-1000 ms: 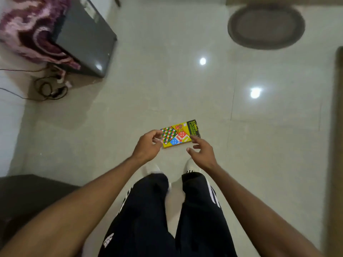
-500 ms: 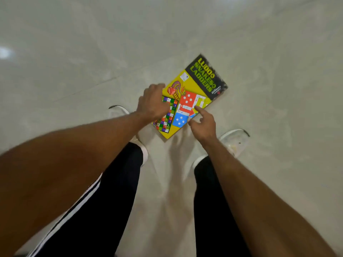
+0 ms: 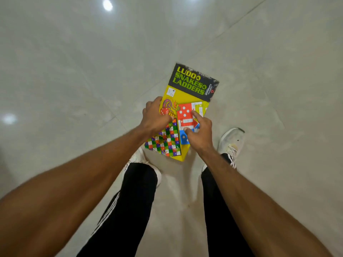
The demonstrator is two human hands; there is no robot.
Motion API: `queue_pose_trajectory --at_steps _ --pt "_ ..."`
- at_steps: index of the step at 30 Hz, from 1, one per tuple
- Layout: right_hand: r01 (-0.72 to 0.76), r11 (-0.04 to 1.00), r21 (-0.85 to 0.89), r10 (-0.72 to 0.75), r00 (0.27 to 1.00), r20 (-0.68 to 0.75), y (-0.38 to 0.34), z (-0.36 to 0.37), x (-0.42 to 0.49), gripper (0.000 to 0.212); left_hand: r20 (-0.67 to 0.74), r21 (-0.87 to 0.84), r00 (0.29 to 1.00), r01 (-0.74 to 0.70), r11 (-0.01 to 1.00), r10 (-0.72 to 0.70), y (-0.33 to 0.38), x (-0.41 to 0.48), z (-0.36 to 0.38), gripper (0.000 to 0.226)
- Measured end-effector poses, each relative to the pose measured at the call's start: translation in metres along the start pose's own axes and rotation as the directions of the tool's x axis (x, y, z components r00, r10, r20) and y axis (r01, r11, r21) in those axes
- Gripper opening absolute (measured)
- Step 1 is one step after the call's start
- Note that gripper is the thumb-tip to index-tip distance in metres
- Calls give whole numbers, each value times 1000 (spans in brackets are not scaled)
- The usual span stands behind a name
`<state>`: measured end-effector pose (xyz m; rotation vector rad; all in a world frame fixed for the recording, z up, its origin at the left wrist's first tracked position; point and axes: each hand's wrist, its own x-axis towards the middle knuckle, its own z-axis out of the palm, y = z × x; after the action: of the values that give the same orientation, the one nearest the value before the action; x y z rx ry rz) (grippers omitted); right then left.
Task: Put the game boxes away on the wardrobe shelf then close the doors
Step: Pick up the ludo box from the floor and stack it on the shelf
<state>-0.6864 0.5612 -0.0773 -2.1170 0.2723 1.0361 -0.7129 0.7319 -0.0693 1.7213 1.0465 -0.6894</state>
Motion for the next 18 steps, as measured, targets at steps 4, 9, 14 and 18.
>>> queue_pose_trajectory --at_steps 4,9,14,18 --pt "62 997 50 -60 997 -43 -58 -87 -76 62 -1 -11 998 -69 998 69 83 -98 -27 68" --pt "107 987 116 -92 988 -126 -112 -221 -194 60 64 -4 980 -187 982 187 193 -239 -35 65" --pt "174 957 234 -114 961 -251 -132 -356 -305 57 177 28 924 -348 937 338 296 -365 -17 65" --pt "226 929 293 -110 925 -363 -125 -452 -378 54 301 34 855 -452 891 422 377 -442 14 68"
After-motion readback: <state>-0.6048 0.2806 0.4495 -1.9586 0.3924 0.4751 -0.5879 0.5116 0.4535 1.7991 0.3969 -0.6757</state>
